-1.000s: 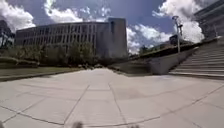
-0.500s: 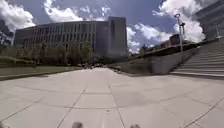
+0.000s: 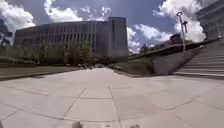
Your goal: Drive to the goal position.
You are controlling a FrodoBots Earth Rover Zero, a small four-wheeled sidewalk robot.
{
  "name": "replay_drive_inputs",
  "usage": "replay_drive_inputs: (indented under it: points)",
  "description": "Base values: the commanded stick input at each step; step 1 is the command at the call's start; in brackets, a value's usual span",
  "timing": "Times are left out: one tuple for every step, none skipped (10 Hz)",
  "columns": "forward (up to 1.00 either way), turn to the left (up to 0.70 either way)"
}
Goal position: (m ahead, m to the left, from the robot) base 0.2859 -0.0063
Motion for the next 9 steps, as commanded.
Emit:
replay_drive_inputs:
  points:
    - [0.7, 0.0]
    - [0.7, 0.0]
    - [0.7, 0.0]
    - [0.7, 0.0]
    - [0.7, 0.0]
    - [0.7, 0.0]
    - [0.7, 0.0]
    - [0.7, 0.0]
    - [0.7, 0.0]
